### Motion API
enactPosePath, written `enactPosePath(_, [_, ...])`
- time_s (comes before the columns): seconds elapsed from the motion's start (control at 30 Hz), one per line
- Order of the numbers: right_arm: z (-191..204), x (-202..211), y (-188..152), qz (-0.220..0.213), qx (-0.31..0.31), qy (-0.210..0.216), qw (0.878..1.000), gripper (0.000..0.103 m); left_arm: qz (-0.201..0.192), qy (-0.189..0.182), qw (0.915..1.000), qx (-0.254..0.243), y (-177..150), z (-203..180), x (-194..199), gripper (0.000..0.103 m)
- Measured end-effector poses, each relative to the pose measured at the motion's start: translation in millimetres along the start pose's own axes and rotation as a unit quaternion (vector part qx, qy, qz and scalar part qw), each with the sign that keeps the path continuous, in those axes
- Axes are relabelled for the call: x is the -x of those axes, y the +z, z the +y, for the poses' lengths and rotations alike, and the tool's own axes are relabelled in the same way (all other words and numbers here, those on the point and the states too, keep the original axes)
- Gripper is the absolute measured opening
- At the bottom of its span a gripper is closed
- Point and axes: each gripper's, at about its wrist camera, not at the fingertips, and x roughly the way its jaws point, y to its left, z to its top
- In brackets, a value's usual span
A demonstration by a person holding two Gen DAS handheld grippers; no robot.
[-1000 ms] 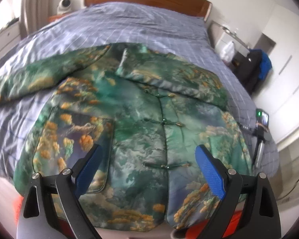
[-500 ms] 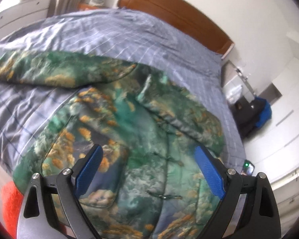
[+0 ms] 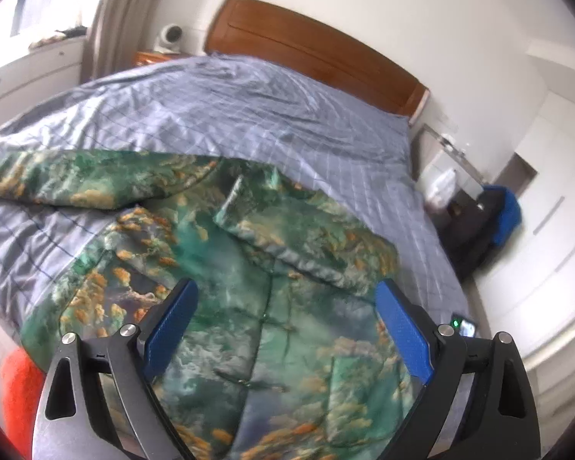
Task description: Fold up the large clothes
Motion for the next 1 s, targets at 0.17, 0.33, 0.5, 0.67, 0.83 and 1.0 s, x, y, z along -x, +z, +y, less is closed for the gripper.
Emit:
enactPosePath(0.17, [0, 0, 0, 0.000, 0.000, 0.000, 1.000, 0.103, -0.055, 0.102, 0.9925, -0.037, 4, -46, 0, 0.095])
enactPosePath(0.33, [0, 0, 0, 0.000, 0.000, 0.000, 1.000, 0.103, -0.087, 0.171, 0.9813, -0.009, 14, -59, -11, 0.095])
enactPosePath(0.5, [0, 0, 0, 0.000, 0.000, 0.000, 1.000, 0.103, -0.100, 0.260, 0.9592, 0.048, 17, -43, -26, 0.095])
enactPosePath(0.67, [0, 0, 0, 0.000, 0.000, 0.000, 1.000, 0.103, -0.091, 0.339, 0.9311, 0.098, -1, -17, -37, 0.095])
enactPosePath(0.83, [0, 0, 0, 0.000, 0.000, 0.000, 1.000, 0.103, -0.073, 0.386, 0.9094, 0.136, -19, 1, -37, 0.095])
enactPosePath(1.0, [0, 0, 0, 0.000, 0.000, 0.000, 1.000, 0.103, -0.075, 0.398, 0.8981, 0.171, -28, 3, -20, 0.095])
